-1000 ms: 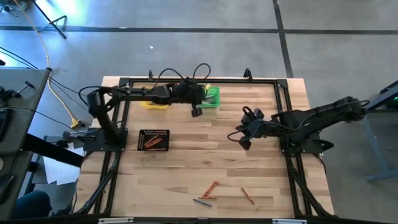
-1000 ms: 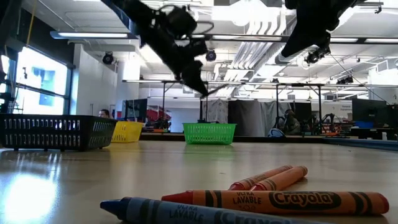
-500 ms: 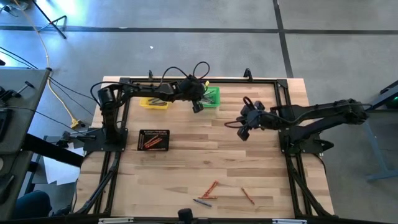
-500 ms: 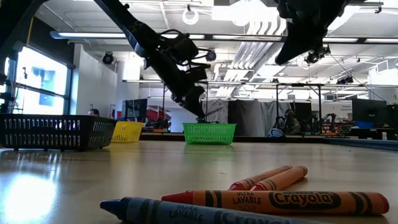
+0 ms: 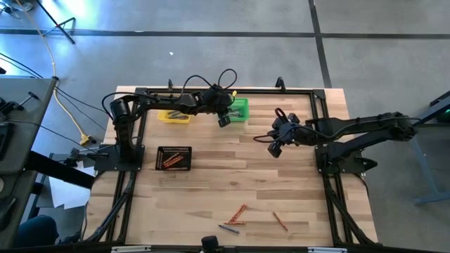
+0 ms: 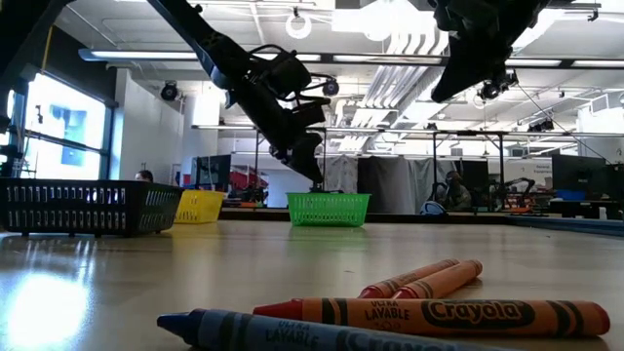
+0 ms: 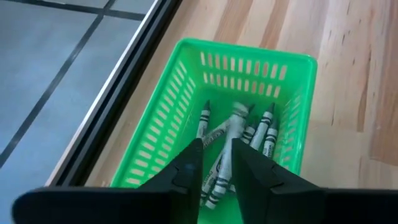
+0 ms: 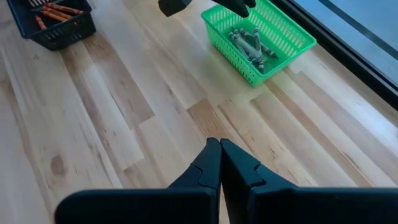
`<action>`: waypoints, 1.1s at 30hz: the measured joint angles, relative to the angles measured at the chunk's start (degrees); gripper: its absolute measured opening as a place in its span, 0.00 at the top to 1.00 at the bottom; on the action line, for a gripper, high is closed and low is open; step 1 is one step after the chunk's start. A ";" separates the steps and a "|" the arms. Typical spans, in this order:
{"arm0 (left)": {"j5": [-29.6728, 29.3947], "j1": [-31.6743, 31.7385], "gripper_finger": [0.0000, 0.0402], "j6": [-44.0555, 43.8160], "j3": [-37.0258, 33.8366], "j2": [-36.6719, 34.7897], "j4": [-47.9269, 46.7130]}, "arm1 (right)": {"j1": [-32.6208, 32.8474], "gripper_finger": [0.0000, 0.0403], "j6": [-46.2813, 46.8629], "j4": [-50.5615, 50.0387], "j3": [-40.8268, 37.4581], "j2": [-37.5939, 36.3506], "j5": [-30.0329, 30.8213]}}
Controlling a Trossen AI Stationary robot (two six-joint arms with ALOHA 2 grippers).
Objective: Sort crayons
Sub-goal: Put the gray crayon into the green bin, then put the orange crayon into the black bin
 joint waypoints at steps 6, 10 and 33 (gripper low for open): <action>-0.14 -0.16 0.75 0.03 0.00 -0.07 0.44 | 0.00 1.00 1.81 -0.54 -0.02 0.00 -3.07; 1.21 -1.00 0.74 0.02 0.00 -1.49 0.41 | 0.66 1.00 7.03 -3.08 -0.01 0.00 -9.04; 26.38 -31.61 0.74 -7.25 0.00 -14.36 -27.04 | 30.11 0.76 52.90 -1.09 -0.04 17.82 -18.15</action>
